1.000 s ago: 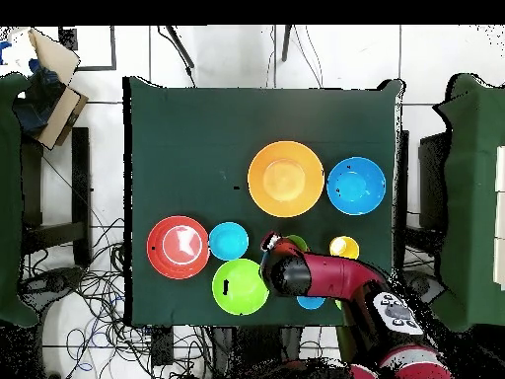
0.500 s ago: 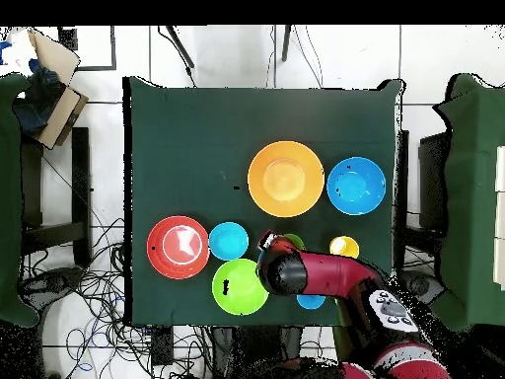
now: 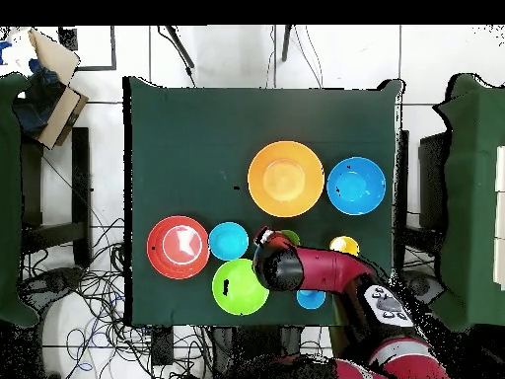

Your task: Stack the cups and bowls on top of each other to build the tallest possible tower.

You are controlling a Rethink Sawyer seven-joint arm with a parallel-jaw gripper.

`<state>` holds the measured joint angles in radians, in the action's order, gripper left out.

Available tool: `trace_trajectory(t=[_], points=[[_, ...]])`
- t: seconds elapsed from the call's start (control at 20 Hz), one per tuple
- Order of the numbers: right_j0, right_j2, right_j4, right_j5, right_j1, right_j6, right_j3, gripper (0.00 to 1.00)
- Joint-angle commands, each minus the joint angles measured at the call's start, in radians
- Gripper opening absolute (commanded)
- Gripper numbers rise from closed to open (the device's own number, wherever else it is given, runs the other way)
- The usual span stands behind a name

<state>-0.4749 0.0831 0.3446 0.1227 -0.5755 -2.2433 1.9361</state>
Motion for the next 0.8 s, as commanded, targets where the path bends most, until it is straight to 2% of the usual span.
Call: trace_trajectory(t=[0.05, 0.8], points=[[0.085, 0.189, -0.087, -0.072, 0.167, -0.114, -0.133, 0.00], [0.168, 0.154, -0.217, -0.028, 0.180, -0.129, -0.208, 0.00]])
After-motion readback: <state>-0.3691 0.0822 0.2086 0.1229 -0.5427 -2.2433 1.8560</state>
